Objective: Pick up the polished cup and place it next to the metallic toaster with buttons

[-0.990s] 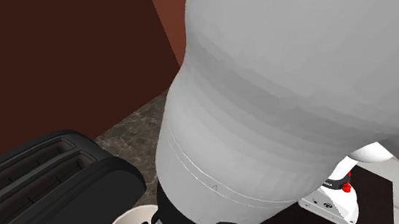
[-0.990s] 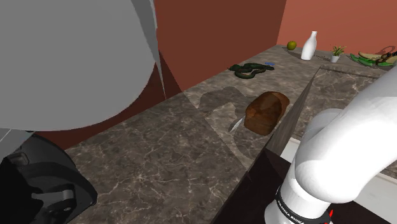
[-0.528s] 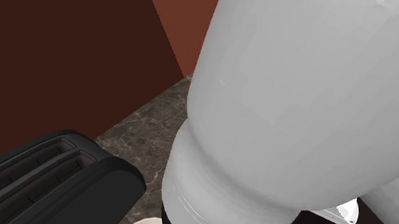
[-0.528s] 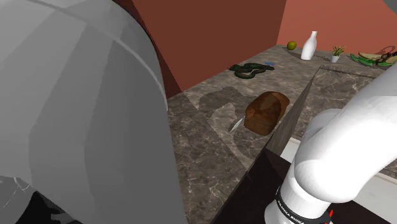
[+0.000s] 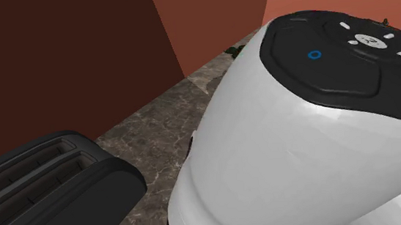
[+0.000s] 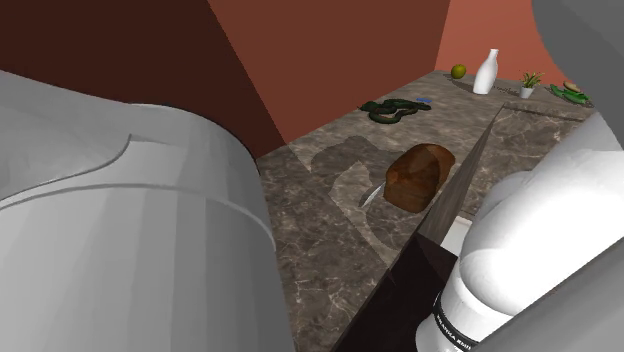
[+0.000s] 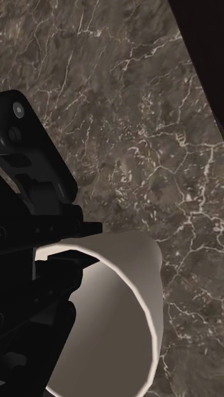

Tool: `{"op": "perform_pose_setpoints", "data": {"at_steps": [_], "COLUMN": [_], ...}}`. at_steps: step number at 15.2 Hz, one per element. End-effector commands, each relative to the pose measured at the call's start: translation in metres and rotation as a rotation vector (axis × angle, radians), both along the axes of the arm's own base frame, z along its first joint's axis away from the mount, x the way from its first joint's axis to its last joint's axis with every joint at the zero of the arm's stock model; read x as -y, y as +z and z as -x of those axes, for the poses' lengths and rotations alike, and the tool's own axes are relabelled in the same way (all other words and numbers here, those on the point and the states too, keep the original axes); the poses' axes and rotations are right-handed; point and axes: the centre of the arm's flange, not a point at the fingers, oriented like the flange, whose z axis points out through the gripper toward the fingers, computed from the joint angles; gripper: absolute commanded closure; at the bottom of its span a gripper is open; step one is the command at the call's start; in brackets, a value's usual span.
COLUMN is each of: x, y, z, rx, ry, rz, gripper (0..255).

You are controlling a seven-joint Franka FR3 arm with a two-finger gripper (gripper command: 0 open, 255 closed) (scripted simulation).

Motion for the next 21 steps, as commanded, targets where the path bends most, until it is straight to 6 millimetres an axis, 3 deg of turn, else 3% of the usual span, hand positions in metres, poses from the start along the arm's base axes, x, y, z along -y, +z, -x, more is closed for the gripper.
{"op": "perform_pose_setpoints", "data": {"at_steps": [1, 9, 16, 17, 21], "x": [-0.001, -0.001, -0.001, -0.001, -0.001], "y": [-0.010, -0.055, -0.055, -0.055, -0.055], "z": [0.000, 0.000, 0.000, 0.000, 0.000], "rx": [0.000, 0.000, 0.000, 0.000, 0.000], "ry": [0.000, 0.000, 0.000, 0.000, 0.000], "rz": [-0.001, -0.001, -0.001, -0.001, -0.001], "gripper": [255, 255, 255, 0, 0]}}
